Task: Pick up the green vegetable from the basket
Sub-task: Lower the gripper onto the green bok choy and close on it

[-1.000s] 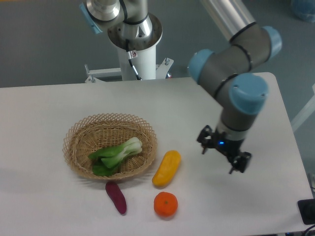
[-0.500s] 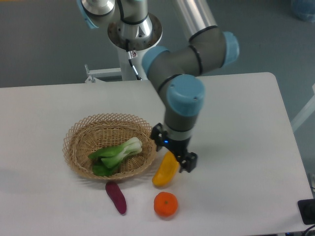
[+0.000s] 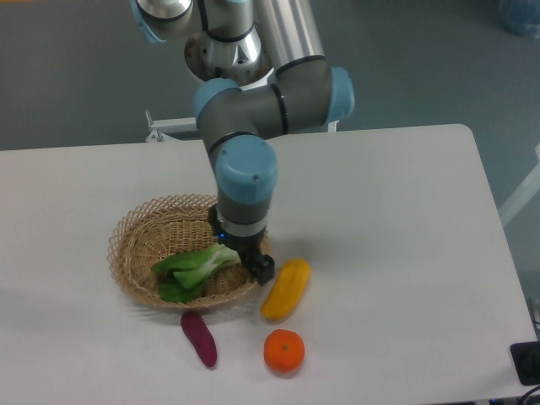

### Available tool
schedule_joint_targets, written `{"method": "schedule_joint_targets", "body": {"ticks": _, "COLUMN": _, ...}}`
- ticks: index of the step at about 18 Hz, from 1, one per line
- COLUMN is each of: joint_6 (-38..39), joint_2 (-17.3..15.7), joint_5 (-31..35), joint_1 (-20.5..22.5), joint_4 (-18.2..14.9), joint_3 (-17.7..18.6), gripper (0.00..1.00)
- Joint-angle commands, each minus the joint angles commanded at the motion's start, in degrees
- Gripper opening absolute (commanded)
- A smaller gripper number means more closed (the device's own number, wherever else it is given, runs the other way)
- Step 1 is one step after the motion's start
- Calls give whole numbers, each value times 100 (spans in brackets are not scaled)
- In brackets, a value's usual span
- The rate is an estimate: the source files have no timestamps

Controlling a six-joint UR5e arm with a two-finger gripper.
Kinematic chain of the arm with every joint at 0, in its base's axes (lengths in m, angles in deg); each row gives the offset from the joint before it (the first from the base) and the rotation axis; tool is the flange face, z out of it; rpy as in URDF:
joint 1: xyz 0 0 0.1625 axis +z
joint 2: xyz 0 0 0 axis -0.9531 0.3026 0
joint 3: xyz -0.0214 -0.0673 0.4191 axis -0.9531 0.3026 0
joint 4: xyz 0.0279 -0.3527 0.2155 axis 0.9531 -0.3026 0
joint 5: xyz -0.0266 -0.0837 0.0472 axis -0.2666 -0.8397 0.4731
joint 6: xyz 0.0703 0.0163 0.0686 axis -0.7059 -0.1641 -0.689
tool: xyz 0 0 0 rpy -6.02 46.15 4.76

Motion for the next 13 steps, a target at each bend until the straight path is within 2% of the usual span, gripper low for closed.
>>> {"method": "schedule_joint_targets", "body": {"ticks": 13, "joint_6": 194, "joint_2": 273, "joint_5": 9, "joint_1": -176, "joint_4": 0, "joint_3": 44, "gripper": 100}}
